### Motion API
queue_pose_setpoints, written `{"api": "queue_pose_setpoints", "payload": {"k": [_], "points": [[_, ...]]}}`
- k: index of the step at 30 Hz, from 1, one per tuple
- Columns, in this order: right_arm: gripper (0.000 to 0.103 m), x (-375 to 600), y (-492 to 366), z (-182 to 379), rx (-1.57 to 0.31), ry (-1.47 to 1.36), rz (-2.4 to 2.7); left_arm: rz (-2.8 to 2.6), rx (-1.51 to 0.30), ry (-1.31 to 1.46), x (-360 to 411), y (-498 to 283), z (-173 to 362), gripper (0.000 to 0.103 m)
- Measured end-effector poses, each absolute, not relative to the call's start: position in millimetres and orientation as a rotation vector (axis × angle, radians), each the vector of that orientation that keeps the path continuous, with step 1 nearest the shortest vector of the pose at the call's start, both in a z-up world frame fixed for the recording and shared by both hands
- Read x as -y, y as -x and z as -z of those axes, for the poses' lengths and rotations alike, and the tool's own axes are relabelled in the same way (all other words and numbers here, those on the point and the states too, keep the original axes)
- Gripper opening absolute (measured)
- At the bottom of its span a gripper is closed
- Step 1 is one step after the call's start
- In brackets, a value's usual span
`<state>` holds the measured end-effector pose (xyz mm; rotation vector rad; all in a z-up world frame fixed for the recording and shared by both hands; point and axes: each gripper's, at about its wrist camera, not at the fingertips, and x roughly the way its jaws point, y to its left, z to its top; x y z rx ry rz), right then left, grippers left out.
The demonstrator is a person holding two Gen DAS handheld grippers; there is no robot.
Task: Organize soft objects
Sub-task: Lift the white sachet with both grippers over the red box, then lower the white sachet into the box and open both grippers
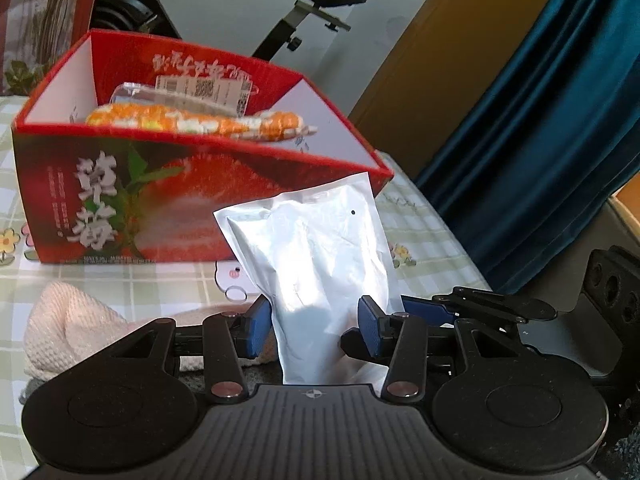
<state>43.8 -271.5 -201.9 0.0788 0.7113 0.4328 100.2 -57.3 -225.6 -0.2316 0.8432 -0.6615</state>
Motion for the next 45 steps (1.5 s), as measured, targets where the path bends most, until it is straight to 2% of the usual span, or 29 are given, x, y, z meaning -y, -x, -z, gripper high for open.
{"api": "queue_pose_setpoints", "payload": {"k": [12, 23, 32, 43, 45], "points": [[0.044, 256.0, -71.6, 151.7, -0.619, -0.017, -0.486, 0.659, -0.721, 0.246, 38.6, -116.5, 173.3, 0.049], [0.045, 229.4, -135.7, 124.0, -0.562, 0.01, -0.499, 0.617, -0.65, 0.266, 22.0, -166.8, 144.8, 0.049], [0.045, 211.7, -198.4, 129.2, -0.558, -0.018, -0.474, 0.561, -0.64, 0.271, 20.0, -219.1, 149.1, 0.049], [0.045, 217.4, -242.6, 175.7, -0.694, -0.113, -0.397, 0.512, -0.733, 0.215, 30.3, -249.6, 181.2, 0.049], [0.047, 217.9, -243.6, 181.0, -0.707, -0.115, -0.382, 0.49, -0.74, 0.204, 29.8, -249.9, 185.6, 0.052]]}}
